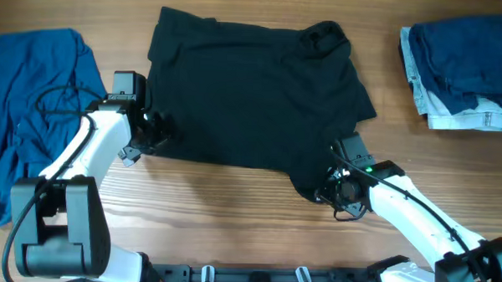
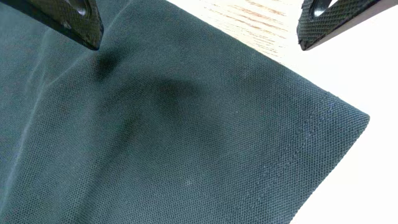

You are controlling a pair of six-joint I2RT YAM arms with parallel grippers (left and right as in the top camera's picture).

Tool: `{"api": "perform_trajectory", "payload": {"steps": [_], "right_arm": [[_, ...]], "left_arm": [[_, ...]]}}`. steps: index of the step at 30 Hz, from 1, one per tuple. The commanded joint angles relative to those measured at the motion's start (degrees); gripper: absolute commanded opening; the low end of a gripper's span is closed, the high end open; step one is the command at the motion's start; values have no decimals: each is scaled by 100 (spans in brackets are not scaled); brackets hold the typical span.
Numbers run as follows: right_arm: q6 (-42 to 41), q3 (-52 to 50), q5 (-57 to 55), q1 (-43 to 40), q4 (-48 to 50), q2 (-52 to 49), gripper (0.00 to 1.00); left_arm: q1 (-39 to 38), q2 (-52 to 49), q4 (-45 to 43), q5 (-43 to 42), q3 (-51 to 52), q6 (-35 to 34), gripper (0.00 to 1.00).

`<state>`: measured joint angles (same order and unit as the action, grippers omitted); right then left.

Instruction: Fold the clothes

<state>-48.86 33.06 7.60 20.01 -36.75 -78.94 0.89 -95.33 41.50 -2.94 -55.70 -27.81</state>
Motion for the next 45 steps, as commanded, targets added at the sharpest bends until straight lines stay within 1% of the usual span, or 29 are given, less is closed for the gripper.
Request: {"api": "perform_trajectory", "payload": {"steps": [1, 4, 5, 7, 11, 12, 14, 15, 17, 18, 19, 20, 21, 24, 26, 27, 29, 30, 31, 34, 35, 37, 39, 40, 41, 43, 45], "right_arm": [[7, 345, -439, 17, -520, 417, 4], [201, 1121, -1023, 17, -1840, 1211, 4], [232, 1283, -1038, 17, -2072, 1401, 4], [216, 1353, -1038, 17, -2326, 1604, 4], [188, 1342, -1034, 17, -2940, 1495, 4], [153, 1342, -841, 17, -3045, 1416, 4], [157, 1342, -546, 17, -3108, 1388, 5], [157, 1342, -409, 17, -3128, 1388, 7], [153, 1342, -411, 17, -3143, 1390, 29], [151, 1342, -411, 17, -3134, 1390, 47], [160, 1344, -415, 17, -3115, 1390, 79], [199, 1344, -415, 17, -3062, 1390, 87], [197, 1349, -459, 17, -2927, 1390, 89], [341, 1447, -654, 17, -2236, 1390, 89], [837, 1659, -649, 17, -1504, 1390, 89], [1102, 1773, -678, 17, -914, 1388, 88], [1298, 1775, -730, 17, -400, 1388, 87], [1320, 1775, -929, 17, -212, 1388, 84], [1475, 1773, -979, 17, -85, 1388, 84], [2208, 1773, -984, 17, 686, 1388, 83], [2223, 1773, -1091, 17, 863, 1388, 81], [2406, 1773, -1147, 17, 1202, 1344, 79], [2487, 1773, -1172, 17, 1379, 1252, 78], [2490, 1773, -1169, 17, 1390, 1209, 77], [2487, 1773, -1169, 17, 1390, 1117, 77], [2490, 1773, -1191, 17, 1421, 964, 76], [2490, 1773, -1193, 17, 1445, 892, 76]], "left_arm": [[37, 72, 4, 24, 33, -96, 99], [37, 72, 9, 24, 33, -96, 99], [37, 72, 9, 24, 33, -96, 99], [37, 72, 20, 24, 33, -96, 99], [37, 72, 243, 184, 33, -94, 99], [37, 72, 463, 348, 33, -92, 99], [37, 72, 623, 365, 33, -20, 100], [37, 72, 708, 369, 33, 48, 100], [55, 72, 872, 369, 33, 57, 100], [59, 72, 920, 372, 33, 59, 100], [59, 72, 951, 372, 31, 111, 100], [57, 74, 986, 369, 31, 210, 98], [59, 74, 1051, 369, 31, 210, 98], [59, 85, 1110, 391, 31, 210, 95], [57, 83, 1287, 472, 33, 249, 94], [59, 83, 1281, 496, 37, 339, 94], [57, 83, 1126, 413, 37, 334, 94], [59, 83, 1025, 243, 61, 334, 89], [57, 83, 935, 177, 105, 332, 86], [59, 72, 431, 144, 472, 291, 64], [57, 72, 267, 144, 584, 271, 56], [55, 72, 26, 146, 743, 120, 29], [52, 72, -52, 157, 782, 120, 18], [52, 72, -72, 195, 782, 116, 14], [52, 72, -94, 238, 782, 111, 4], [52, 72, -31, 254, 782, 26, 4], [52, 72, 275, 254, 782, -260, 4]]}}
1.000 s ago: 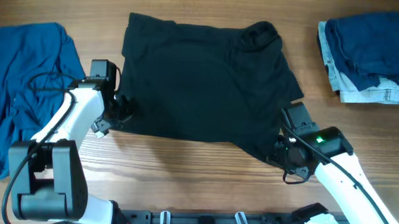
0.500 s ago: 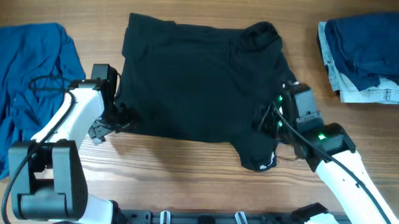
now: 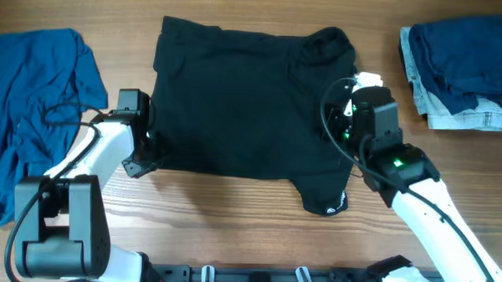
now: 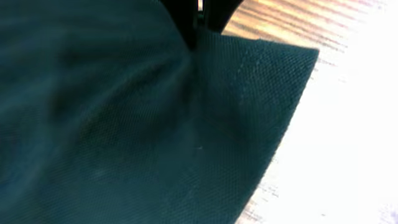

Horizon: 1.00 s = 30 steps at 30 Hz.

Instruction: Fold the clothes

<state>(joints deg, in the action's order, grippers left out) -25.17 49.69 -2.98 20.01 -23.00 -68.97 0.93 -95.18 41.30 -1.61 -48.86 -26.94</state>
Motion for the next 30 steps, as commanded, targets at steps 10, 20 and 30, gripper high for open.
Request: {"api": "perform_trajectory", "payload": {"steps": [10, 20, 30], "right_arm": [[120, 109, -413, -44, 120, -107, 75], [424, 446, 219, -826, 256, -299, 75], [1419, 1674, 83, -1014, 1145, -2094, 74]], "left_arm": [[48, 225, 1172, 144, 98, -514, 4], [48, 2804, 960, 448, 96, -612, 73], [48, 2955, -59, 597, 98, -612, 84]]}}
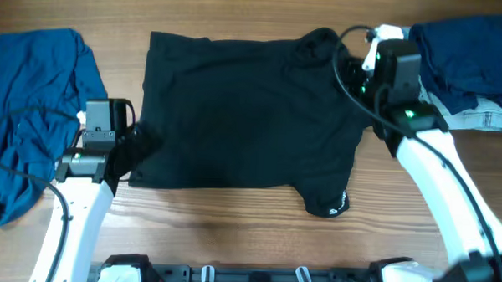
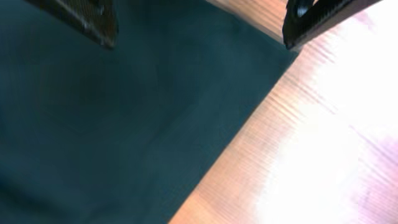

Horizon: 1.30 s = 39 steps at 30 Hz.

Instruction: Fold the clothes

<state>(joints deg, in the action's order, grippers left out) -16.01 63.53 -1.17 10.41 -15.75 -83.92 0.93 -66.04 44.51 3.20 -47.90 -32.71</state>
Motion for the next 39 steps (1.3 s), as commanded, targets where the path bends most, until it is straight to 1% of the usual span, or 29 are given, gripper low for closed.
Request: {"api": "perform_trajectory", "payload": {"steps": [1, 2, 4, 6, 7, 8, 10, 11, 12, 13, 15, 17, 18, 20, 23, 26, 32, 34, 37, 39], "right_arm": [[597, 337, -149, -59, 616, -767, 74], [769, 428, -223, -63, 1156, -1182, 75], [822, 474, -219, -63, 1993, -1836, 74], [804, 623, -114, -63, 2376, -2435, 73], [450, 813, -186, -63, 2402, -2815, 73], [81, 955, -223, -63, 2400, -3032, 71], [-671, 1285, -184, -63, 2260, -3335, 70], [-1025, 1513, 83, -63, 2208, -3469, 70], [-1231, 1812, 466, -63, 1982, -3523, 70], [-1283, 2468, 673, -63, 1130, -3526, 69], [-848, 3781, 656, -35, -402, -3545, 69], [-767, 4857, 313, -37, -1502, -3552, 69], [-848, 5025, 249, -37, -1657, -3556, 69], [-1322, 5058, 205, -37, -1674, -3606, 68], [-1744, 5058, 267, 13, -1781, -4103, 67], [-1764, 5058, 518, 61, -2063, -4721, 64], [-1545, 5047, 529, 63, -2326, -5230, 61], [-1373, 5038, 459, 66, -2424, -5261, 57], [-1298, 5036, 382, 79, -2660, -5283, 47], [-1290, 5036, 245, 105, -2857, -5353, 47]], "left_arm": [[48, 35, -584, 111, 2, -33, 84], [48, 11, -732, 111, 2, -33, 84], [48, -118, -713, 114, 2, -28, 84], [48, -295, -640, 114, 2, 79, 84], [46, -450, -616, 109, 2, 76, 84], [48, -570, -605, 92, 2, 76, 84], [46, -743, -601, 68, 2, 74, 84], [46, -839, -599, 70, 2, 74, 84], [46, -922, -599, 70, 2, 74, 84], [48, -1032, -599, 50, 2, 76, 84], [48, -1110, -601, 26, 2, 74, 84], [48, -1123, -603, 2, 2, 74, 84], [48, -1123, -605, -33, 2, 74, 84], [48, -1123, -603, -37, 2, 74, 84], [48, -1123, -601, -37, 2, 76, 85], [48, -1123, -551, -35, 2, 96, 86], [48, -1123, -507, -35, 2, 96, 87], [48, -1123, -503, -35, 2, 96, 87], [48, -1123, -498, -35, 2, 96, 87], [48, -1123, -496, -35, 2, 96, 87]]}}
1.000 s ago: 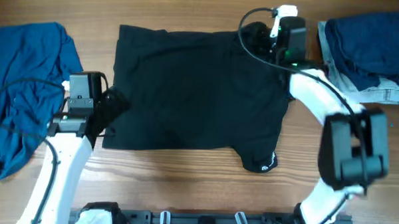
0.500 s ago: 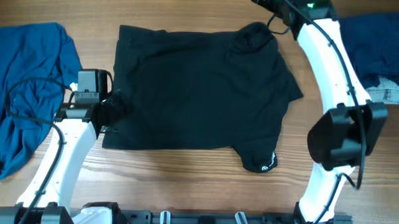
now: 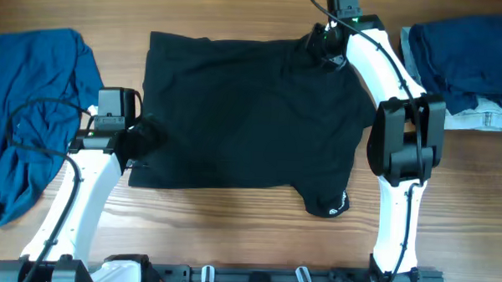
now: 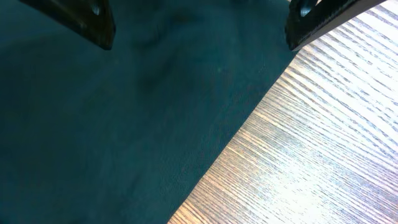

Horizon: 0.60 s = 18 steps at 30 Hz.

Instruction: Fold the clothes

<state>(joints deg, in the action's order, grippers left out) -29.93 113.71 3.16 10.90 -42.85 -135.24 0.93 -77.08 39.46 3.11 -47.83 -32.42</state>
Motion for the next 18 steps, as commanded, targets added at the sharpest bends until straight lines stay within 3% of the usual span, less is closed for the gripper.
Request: {"api": "perform_trajectory", "payload": {"steps": [1, 6, 11, 15, 18], "right_arm": [[103, 17, -208, 57, -184, -243, 47], [-15, 17, -227, 57, -109, -496, 41], [140, 20, -409, 28, 138, -468, 12], [772, 31, -431, 0, 505, -109, 4], [896, 35, -446, -15, 800, 339, 4]], "left_arm": [[48, -20, 15, -26, -4, 66, 87], [48, -20, 17, -26, -4, 68, 87], [48, -20, 37, -24, -4, 68, 88], [48, -20, 37, -24, -4, 68, 88], [48, -20, 37, -24, -4, 68, 88]]}}
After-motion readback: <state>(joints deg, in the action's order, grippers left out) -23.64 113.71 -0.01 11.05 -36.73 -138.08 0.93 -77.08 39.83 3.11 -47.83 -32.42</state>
